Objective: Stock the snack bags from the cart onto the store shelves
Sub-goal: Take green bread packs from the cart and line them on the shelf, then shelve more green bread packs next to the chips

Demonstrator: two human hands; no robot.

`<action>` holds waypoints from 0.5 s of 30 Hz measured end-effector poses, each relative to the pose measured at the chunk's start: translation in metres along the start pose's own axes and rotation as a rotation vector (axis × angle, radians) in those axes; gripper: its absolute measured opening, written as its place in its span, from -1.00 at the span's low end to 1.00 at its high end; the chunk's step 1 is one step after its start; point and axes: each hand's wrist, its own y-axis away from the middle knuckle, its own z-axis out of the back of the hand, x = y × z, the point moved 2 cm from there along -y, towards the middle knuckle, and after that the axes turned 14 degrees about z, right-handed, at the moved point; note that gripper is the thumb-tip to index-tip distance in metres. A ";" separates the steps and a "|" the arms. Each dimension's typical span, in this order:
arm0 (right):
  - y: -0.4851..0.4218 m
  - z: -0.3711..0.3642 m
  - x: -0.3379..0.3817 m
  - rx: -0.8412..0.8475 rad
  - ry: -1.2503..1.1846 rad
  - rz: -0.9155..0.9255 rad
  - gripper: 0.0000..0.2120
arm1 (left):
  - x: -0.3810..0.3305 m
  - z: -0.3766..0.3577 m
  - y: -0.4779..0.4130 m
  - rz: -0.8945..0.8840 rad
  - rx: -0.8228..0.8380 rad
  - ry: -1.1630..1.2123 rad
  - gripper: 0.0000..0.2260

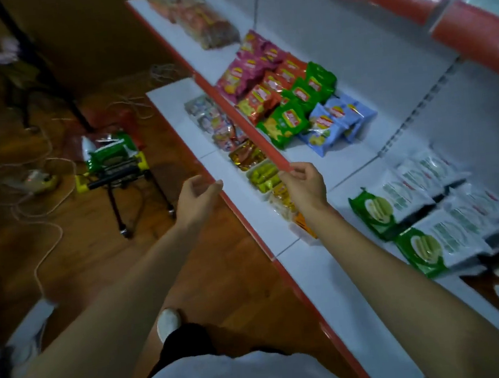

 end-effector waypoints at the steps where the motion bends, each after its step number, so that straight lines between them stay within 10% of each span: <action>1: -0.003 -0.018 0.007 0.048 -0.002 0.009 -0.71 | 0.000 0.015 -0.005 0.013 -0.015 0.028 -0.46; 15: -0.007 -0.317 0.101 0.635 0.137 0.146 -0.61 | -0.002 0.288 -0.132 0.100 -0.183 0.102 -0.58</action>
